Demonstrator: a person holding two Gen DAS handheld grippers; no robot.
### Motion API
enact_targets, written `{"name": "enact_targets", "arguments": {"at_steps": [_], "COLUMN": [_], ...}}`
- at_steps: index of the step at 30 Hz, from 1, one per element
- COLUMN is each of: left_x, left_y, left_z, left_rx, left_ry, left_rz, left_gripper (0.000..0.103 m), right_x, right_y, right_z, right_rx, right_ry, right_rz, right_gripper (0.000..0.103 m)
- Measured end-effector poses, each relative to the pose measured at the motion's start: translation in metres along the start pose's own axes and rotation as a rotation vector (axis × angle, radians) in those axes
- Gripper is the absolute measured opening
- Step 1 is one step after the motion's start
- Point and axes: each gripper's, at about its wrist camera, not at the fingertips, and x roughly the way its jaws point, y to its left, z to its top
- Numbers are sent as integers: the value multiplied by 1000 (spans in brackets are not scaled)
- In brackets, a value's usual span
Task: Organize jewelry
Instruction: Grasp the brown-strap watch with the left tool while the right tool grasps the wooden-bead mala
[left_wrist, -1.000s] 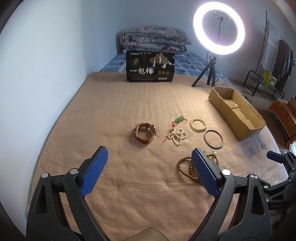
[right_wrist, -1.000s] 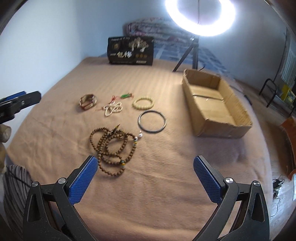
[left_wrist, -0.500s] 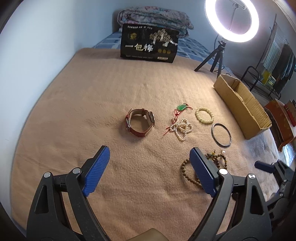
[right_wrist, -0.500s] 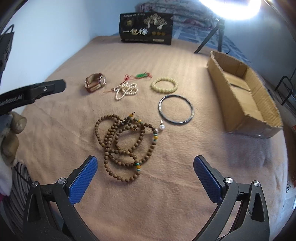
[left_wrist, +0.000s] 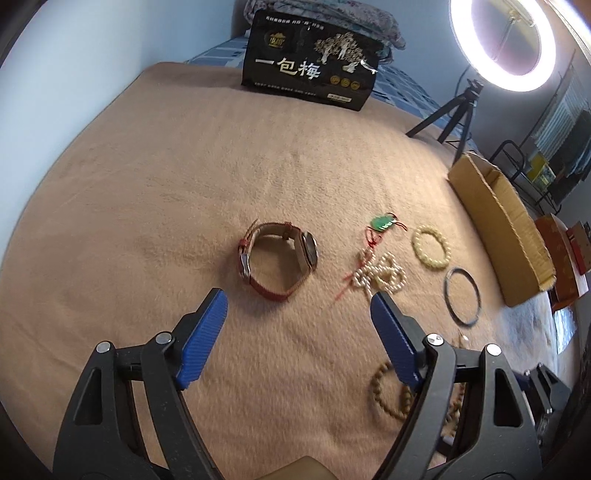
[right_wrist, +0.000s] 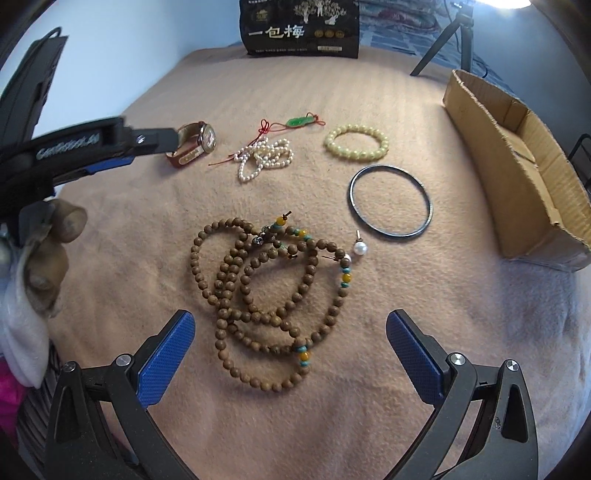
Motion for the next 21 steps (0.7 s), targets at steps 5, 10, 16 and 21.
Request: {"name": "enact_targets", "arguments": {"at_steps": [5, 10, 16, 21], "left_x": [19, 31, 45, 53], "left_y": [5, 10, 18, 19], "left_z": [8, 15, 22, 25], "left_rx": [-20, -37, -73, -66], "left_ry": [11, 9, 32, 44], "left_rz": [42, 92, 83, 82], "left_gripper": [82, 82, 82, 82], "right_x": [8, 17, 30, 39], "right_y": [4, 6, 6, 13], "right_z": [4, 7, 14, 32], "right_rx": [-7, 4, 33, 50], "right_ry": [15, 34, 59, 73], "right_rz": [3, 7, -5, -4], "right_gripper": [103, 103, 103, 103]}}
